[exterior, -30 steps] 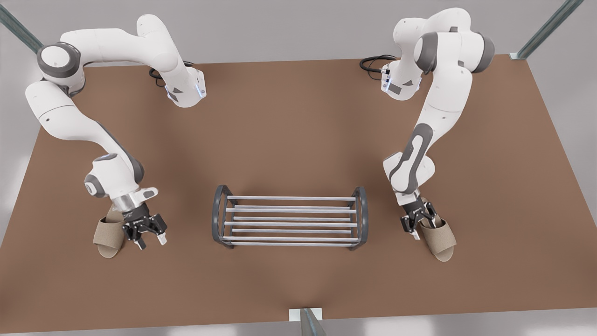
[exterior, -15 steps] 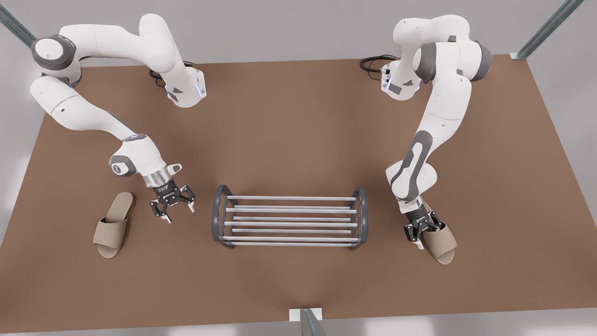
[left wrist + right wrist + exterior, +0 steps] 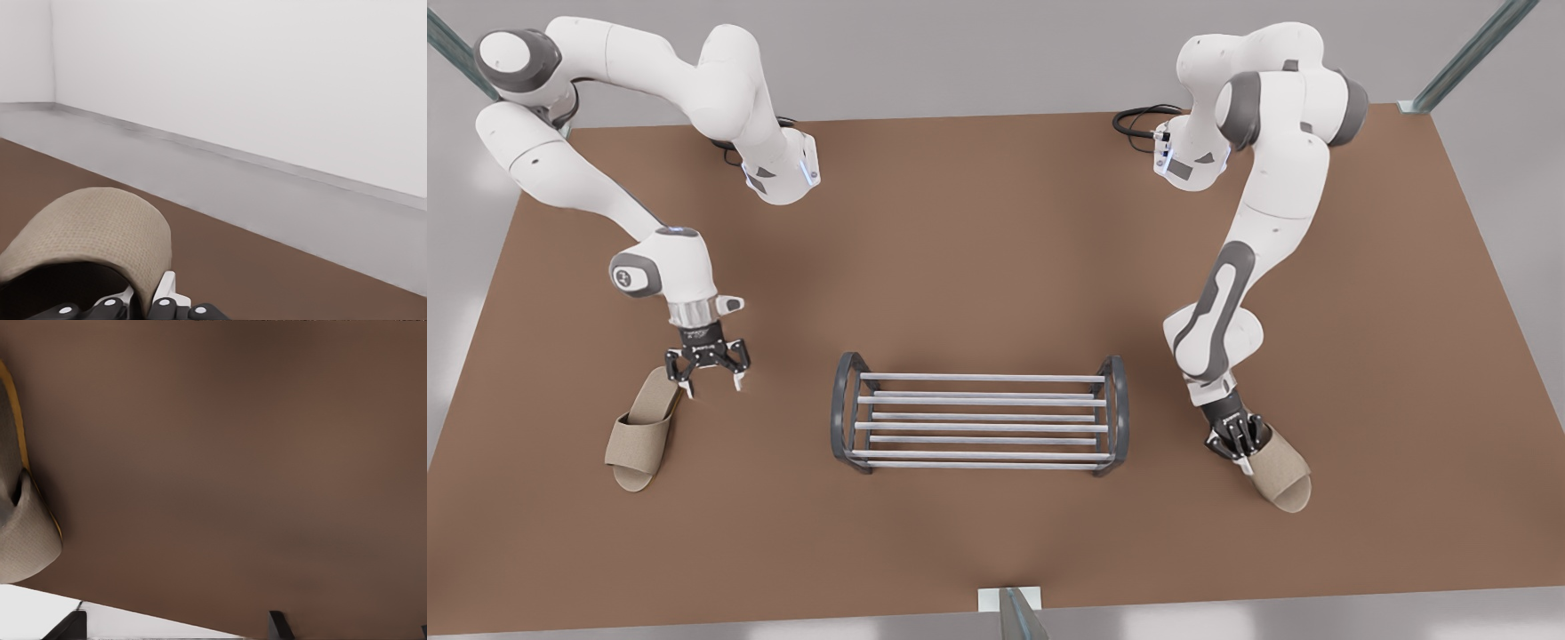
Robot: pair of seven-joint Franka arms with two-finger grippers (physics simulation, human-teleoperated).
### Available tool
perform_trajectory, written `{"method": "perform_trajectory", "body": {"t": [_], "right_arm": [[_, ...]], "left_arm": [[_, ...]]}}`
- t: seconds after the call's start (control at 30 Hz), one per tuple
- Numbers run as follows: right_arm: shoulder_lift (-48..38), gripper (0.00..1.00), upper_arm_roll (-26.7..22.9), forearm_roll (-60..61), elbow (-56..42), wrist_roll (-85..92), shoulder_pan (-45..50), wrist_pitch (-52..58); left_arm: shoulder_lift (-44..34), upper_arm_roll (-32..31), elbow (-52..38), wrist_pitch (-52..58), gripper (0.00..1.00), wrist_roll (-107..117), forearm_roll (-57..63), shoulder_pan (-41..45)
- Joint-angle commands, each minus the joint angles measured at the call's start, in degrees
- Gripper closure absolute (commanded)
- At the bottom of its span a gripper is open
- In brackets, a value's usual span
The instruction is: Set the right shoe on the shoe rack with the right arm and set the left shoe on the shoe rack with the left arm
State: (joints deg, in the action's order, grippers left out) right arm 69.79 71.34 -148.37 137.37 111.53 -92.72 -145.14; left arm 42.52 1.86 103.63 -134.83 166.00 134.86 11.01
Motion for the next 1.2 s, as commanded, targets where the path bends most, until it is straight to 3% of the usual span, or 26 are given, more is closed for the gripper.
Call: {"method": "perform_trajectory", "body": {"t": [0.0,0.17,0.3,0.4,0.53,0.63,1.17], "right_arm": [[0.5,0.00,-0.5,-9.3,0.1,-16.6,-0.9,1.3],[4.3,0.00,-3.6,-11.9,-1.8,-16.7,-1.5,1.6],[5.6,0.00,-4.1,-11.9,-2.9,-20.0,-3.5,1.6],[5.6,0.00,-4.1,-11.9,-3.8,-20.0,-3.6,1.6],[5.9,0.00,-4.5,-12.2,-6.0,-20.0,-3.3,1.6],[6.7,0.00,-5.2,-12.2,-6.3,-20.1,-3.3,1.6],[8.9,0.00,-6.0,-12.2,-11.4,-20.1,-0.7,0.3]], "left_arm": [[-1.5,0.0,0.0,-5.3,0.75,14.7,0.0,0.0],[-14.7,3.1,0.0,-28.1,0.79,14.9,-1.8,-0.2],[-25.2,3.1,0.2,-39.7,0.79,14.9,-2.1,2.8],[-28.7,-2.7,-1.2,-43.3,0.79,14.9,-2.1,4.0],[-28.7,-13.7,-6.2,-43.5,0.79,15.0,-8.4,4.0],[-28.5,-17.8,-7.9,-43.4,0.79,15.0,-9.9,4.1],[-11.8,-17.6,-11.8,-40.4,0.79,13.8,-8.5,5.8]]}}
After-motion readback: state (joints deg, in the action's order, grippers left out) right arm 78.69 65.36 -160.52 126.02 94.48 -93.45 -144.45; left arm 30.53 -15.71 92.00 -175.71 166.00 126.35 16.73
